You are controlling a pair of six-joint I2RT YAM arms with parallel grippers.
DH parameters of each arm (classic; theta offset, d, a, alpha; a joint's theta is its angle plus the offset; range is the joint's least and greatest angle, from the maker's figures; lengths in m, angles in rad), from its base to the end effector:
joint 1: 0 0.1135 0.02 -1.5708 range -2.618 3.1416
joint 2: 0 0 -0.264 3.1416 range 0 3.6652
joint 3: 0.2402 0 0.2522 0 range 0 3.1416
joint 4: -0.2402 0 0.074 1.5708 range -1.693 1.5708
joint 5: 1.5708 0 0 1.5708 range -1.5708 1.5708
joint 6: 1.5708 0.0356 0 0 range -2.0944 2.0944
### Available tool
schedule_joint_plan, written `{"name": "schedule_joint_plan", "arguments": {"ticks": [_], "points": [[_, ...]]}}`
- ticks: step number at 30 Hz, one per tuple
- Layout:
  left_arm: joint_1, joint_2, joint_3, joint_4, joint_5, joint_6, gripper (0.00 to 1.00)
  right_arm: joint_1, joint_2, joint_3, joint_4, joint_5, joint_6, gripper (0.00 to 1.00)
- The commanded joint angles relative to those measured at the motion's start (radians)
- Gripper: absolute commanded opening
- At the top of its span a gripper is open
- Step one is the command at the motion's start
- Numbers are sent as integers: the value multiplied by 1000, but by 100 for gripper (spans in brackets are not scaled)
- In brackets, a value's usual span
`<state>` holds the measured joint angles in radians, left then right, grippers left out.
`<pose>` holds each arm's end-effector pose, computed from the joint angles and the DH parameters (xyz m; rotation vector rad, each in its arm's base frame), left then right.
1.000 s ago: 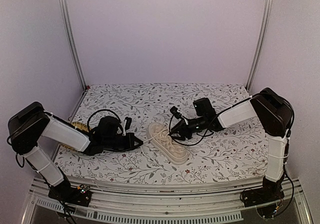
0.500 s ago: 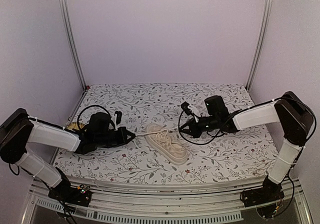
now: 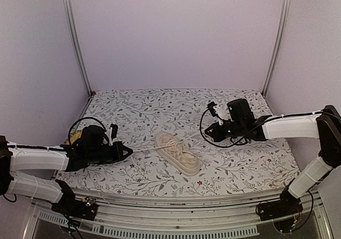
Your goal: Tie the shoes
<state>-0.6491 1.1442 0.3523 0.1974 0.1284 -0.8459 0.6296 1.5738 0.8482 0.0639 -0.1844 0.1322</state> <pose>0.1694 -0.1343 0.1604 -0.1500 2.3307 -0.9526 0.2628 0.1995 0.1929 -0.6639 2.1939 0.6125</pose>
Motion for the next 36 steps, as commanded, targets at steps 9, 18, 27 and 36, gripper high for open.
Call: {"name": "schedule_joint_plan", "arguments": {"ticks": [9, 18, 27, 36], "points": [[37, 208, 251, 3, 44, 205, 0, 21, -143, 132, -422, -485, -2, 2], [42, 516, 603, 98, 91, 370, 0, 205, -91, 170, -394, -752, 111, 2], [11, 654, 772, 166, 239, 390, 0, 302, 16, 213, -25, -624, 288, 54], [-25, 672, 817, 161, 320, 424, 0, 115, -20, 264, -85, -245, 69, 68]]}}
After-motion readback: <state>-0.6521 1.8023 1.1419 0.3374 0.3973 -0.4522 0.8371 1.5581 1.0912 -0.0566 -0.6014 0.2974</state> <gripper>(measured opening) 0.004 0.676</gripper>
